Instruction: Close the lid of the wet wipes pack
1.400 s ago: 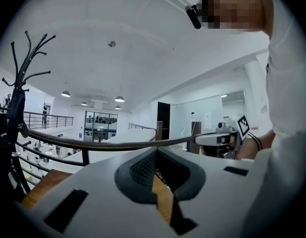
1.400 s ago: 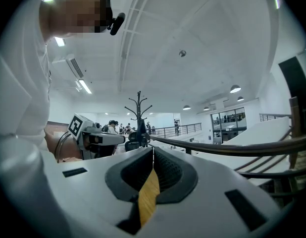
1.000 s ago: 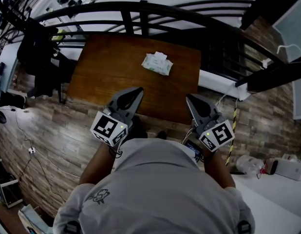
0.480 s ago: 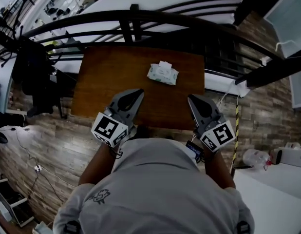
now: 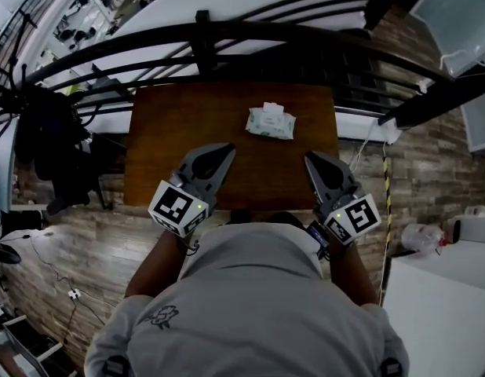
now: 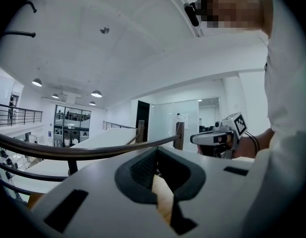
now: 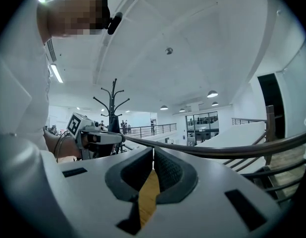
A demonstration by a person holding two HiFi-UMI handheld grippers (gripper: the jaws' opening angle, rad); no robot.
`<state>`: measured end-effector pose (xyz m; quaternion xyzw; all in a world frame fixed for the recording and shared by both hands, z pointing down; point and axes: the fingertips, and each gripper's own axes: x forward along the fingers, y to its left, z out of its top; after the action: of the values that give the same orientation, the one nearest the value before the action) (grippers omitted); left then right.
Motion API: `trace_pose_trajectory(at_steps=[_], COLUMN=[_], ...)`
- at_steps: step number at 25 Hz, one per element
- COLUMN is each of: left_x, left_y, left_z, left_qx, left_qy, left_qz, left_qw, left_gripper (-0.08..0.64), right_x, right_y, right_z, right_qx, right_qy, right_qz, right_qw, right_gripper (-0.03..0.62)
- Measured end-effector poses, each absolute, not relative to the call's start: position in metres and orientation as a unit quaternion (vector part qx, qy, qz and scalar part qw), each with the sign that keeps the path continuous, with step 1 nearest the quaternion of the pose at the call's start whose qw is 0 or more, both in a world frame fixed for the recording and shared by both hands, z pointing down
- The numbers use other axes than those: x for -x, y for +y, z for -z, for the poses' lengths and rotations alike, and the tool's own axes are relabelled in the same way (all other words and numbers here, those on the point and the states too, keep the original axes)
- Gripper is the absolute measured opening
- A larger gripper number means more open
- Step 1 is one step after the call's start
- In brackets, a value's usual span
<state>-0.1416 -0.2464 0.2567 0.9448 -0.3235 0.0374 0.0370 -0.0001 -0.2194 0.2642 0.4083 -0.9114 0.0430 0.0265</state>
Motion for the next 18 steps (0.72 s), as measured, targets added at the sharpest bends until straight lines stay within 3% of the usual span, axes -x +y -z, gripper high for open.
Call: trace_pose_trajectory(at_steps=[18], left_x=[0.126], left_y=[-0.304], left_z=[-0.323], left_qx=[-0.941], left_qy=[-0.309], left_qz=[-0.102], left_qw=[0.091], left_gripper=[0.014], right_x=[-0.022], right_y=[-0.286], right_z=[-0.324], right_qx=[-0.420], right_qy=[-0.899], right_qz=[-0.113], right_qw=[0.052], right_gripper=[0.035])
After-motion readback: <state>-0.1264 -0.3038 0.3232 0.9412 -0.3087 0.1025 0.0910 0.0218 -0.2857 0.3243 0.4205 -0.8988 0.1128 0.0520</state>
